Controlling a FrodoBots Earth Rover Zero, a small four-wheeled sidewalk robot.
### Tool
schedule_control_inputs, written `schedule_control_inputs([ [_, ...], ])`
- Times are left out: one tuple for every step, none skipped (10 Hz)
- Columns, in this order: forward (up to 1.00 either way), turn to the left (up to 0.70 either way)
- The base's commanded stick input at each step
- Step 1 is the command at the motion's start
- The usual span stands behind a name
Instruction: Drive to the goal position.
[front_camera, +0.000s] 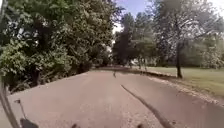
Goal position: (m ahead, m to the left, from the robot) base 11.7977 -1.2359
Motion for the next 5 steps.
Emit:
schedule_control_inputs([
  [0.7, 0.0],
  [0.7, 0.0],
  [0.7, 0.0],
  [0.7, 0.0],
  [0.7, 0.0],
])
